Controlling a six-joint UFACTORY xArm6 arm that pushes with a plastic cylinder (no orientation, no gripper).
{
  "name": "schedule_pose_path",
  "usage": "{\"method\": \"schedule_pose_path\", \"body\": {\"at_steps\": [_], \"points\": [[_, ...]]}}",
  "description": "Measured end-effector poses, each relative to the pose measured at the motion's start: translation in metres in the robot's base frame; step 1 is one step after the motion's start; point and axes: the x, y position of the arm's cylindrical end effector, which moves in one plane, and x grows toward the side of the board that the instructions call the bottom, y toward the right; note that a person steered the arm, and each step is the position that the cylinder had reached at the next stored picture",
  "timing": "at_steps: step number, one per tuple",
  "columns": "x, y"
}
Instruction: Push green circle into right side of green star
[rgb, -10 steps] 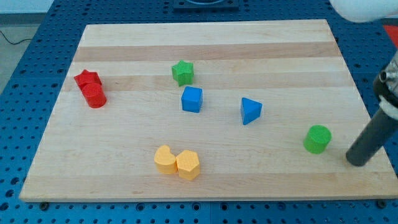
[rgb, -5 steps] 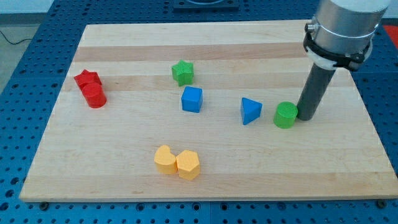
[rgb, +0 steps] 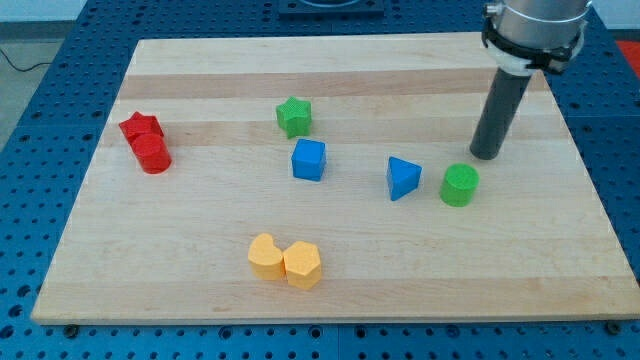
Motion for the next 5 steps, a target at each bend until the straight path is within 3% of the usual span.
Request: {"method": "schedule_pose_path", "body": {"at_steps": [1, 3, 4, 5], "points": [[0.031, 0.035], [0.096, 0.020], [0.090, -0.018], [0.044, -0.055]]}}
